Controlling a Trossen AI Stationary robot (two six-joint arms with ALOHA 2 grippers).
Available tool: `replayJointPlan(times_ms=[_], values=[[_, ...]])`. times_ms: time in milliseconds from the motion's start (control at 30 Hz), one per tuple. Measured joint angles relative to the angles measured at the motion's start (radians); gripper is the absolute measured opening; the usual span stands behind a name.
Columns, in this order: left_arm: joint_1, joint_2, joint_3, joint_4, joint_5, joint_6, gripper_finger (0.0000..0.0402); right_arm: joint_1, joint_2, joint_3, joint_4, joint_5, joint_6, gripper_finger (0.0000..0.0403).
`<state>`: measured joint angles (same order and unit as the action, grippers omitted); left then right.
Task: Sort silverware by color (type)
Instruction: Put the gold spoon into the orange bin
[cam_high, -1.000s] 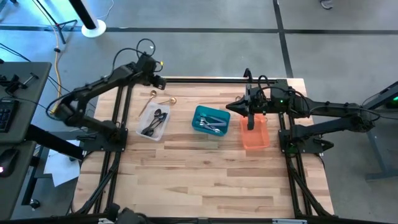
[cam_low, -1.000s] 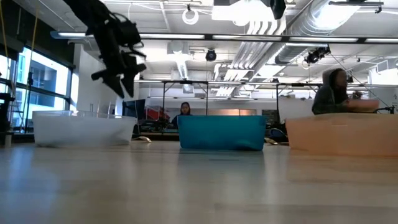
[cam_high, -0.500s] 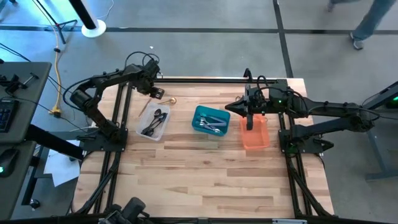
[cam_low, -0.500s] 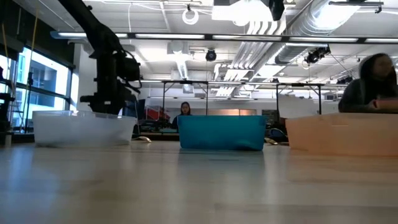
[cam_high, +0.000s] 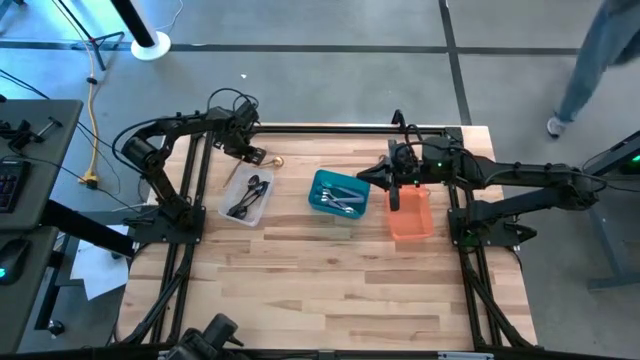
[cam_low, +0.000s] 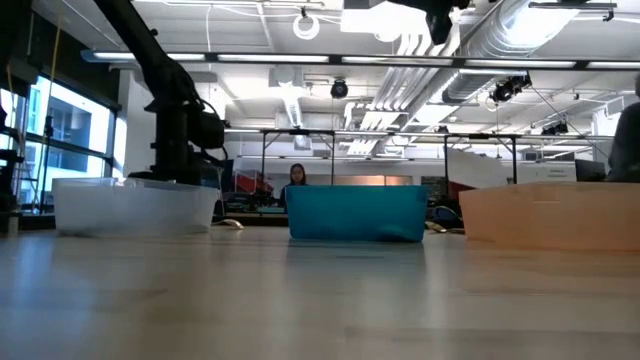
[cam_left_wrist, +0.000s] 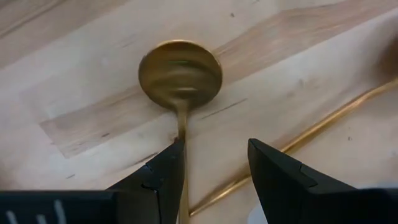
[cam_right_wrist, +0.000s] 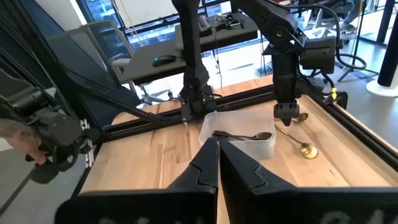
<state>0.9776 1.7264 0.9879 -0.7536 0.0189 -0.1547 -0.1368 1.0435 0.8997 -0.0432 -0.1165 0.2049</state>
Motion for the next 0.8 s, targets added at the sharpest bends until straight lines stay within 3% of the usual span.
replayJointPlan(times_ms=[533,800], values=[[0.016,0.025,0.002,0.014,-0.004,0.001,0.0162,0.000,-0.003,-0.001,0.010,-0.011,0.006,0.0000],[0.017,0.027,0.001,-0.003,-0.030,0.033,0.0075,0.000,-0.003,-0.001,0.009,-0.011,0.005,0.0000]])
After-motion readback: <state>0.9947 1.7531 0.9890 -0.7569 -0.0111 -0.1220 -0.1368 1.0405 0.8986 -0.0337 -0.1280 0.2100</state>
